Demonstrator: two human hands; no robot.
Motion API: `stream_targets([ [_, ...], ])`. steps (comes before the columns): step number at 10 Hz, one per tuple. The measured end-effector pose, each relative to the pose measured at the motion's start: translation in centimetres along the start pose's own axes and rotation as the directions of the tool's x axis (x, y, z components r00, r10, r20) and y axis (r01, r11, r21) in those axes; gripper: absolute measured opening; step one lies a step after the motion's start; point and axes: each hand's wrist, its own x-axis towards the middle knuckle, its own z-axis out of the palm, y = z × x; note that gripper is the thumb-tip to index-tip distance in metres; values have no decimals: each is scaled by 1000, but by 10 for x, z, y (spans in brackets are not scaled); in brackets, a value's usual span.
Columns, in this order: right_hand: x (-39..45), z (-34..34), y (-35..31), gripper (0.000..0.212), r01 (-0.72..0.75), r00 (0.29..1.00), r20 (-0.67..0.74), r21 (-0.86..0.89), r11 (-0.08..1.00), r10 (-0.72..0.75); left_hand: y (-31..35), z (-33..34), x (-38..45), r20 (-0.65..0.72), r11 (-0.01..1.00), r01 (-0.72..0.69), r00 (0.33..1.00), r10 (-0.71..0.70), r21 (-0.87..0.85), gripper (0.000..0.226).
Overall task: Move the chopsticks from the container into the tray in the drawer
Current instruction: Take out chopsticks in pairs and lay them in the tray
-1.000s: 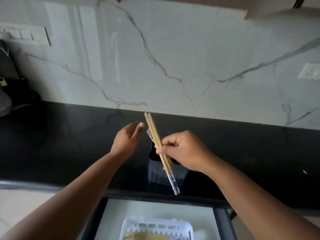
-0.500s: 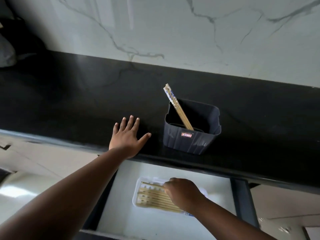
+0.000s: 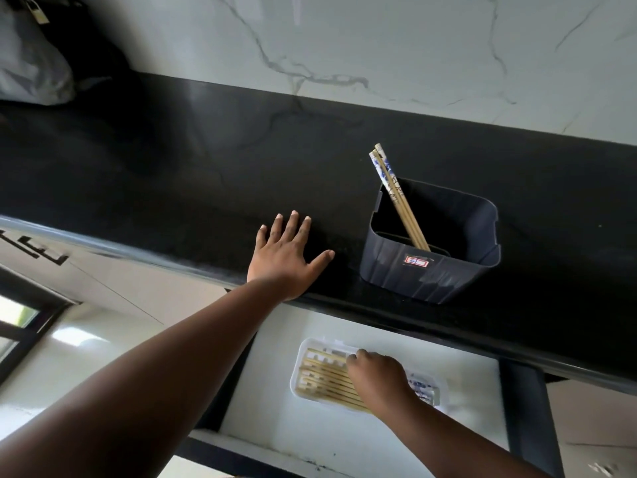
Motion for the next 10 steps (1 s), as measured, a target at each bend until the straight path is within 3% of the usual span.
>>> stream_targets([
  [3, -14, 2, -1, 39, -42, 998, 48, -72, 997, 45, 0, -2, 0, -3, 1000, -6, 1000, 6, -1, 84],
  [5, -18, -1, 7, 29, -2, 991, 133, -42, 999, 8, 0, 0, 0, -3, 1000, -8, 1000, 8, -5, 85],
  [6, -18, -10, 8, 26, -68, 985, 160, 13, 998, 66, 0, -1, 1, 1, 1000, -13, 1000, 13, -1, 85],
  [7, -17, -32, 9, 28, -150, 975, 178, 104, 983, 129, 0, -1, 1, 2, 999, -32, 999, 32, 3, 85],
  [8, -22, -87, 13, 22, -155, 982, 153, 336, 929, 109, 1, -2, 2, 6, 999, -40, 999, 40, 15, 85],
  [9, -37, -168, 14, 10, -59, 998, 7, 592, 804, 68, 1, -3, 2, 22, 999, -34, 999, 33, 39, 87],
  [10, -52, -245, 18, 10, 74, 959, -234, 751, 656, 160, 2, -6, 3, 38, 997, -30, 999, 27, 65, 98],
])
